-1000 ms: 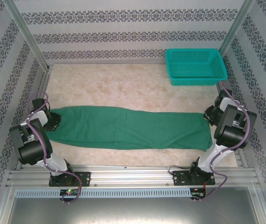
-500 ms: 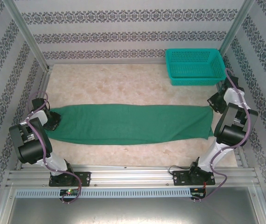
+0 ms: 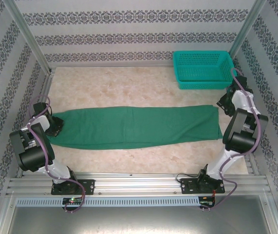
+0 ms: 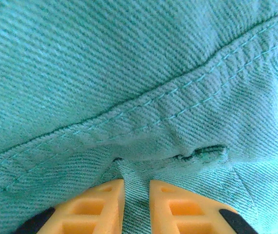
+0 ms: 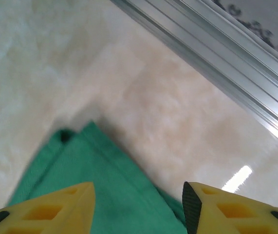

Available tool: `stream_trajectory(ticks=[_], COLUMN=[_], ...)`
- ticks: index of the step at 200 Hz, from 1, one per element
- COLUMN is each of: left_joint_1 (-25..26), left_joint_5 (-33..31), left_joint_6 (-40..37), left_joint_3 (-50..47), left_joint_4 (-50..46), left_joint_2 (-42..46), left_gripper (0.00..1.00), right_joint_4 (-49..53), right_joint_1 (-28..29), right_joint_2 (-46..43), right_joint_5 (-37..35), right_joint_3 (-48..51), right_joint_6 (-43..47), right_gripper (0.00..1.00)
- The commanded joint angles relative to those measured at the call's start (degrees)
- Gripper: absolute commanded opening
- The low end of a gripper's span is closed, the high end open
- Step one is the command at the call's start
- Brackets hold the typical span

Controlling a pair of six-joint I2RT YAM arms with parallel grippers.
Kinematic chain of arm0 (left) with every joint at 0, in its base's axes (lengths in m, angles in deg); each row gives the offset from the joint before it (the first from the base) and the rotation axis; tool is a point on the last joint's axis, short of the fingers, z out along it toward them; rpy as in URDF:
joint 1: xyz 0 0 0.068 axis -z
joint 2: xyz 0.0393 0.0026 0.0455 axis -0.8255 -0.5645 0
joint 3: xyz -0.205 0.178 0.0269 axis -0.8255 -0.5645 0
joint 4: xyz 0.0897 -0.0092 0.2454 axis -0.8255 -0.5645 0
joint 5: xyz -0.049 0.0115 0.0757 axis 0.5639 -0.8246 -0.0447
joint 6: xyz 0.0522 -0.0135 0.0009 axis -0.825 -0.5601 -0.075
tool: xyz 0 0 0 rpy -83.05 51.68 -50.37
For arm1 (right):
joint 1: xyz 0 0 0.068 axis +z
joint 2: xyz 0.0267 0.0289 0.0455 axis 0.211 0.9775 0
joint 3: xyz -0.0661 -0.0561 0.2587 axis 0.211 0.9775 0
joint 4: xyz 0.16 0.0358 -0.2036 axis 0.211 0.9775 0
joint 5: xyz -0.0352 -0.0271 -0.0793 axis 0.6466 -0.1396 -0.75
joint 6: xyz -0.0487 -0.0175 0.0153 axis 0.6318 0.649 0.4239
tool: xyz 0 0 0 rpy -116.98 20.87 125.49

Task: Roll up the long pants

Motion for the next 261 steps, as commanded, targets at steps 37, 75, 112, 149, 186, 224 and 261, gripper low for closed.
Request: stream_trajectory(ticks=[37, 75, 112, 149, 186, 224, 261], left_joint_1=[-1.3, -1.3, -1.3, -1.3, -1.3, -1.3, -1.3], left_joint_5=[0.1, 1.9, 1.7, 2.0, 2.3, 2.3, 2.3], left_joint_6=[-0.2, -0.1, -0.4, -0.3, -0.3, -0.4, -0.5], left_joint_3=[0.0, -0.3, -0.4, -0.5, -0.3, -0.4, 0.0], left_joint_4=[0.5, 1.5, 1.2, 1.4, 1.3, 1.6, 1.4], left_joint_2=[-1.2, -2.7, -1.7, -1.4, -1.8, -2.1, -2.4], left_gripper=[0.22, 0.22, 0.22, 0.22, 0.22, 0.22, 0.22], right_joint_4=[4.1, 5.8, 7.5, 8.4, 9.0, 7.3, 4.7], right_joint_1=[7.1, 7.9, 6.9, 6.3, 5.8, 5.5, 4.9], right_joint_2=[-6.7, -3.9, -7.6, -10.8, -11.9, -11.5, -7.7], right_joint_5=[2.1, 1.4, 1.4, 1.2, 2.4, 2.9, 3.3], right_joint_3=[13.5, 16.3, 19.3, 21.5, 23.1, 24.3, 25.4], right_joint_6=[-0.2, 0.7, 1.9, 2.7, 3.5, 2.6, 1.9], right_gripper=[0.46, 0.45, 0.45, 0.46, 0.47, 0.49, 0.41])
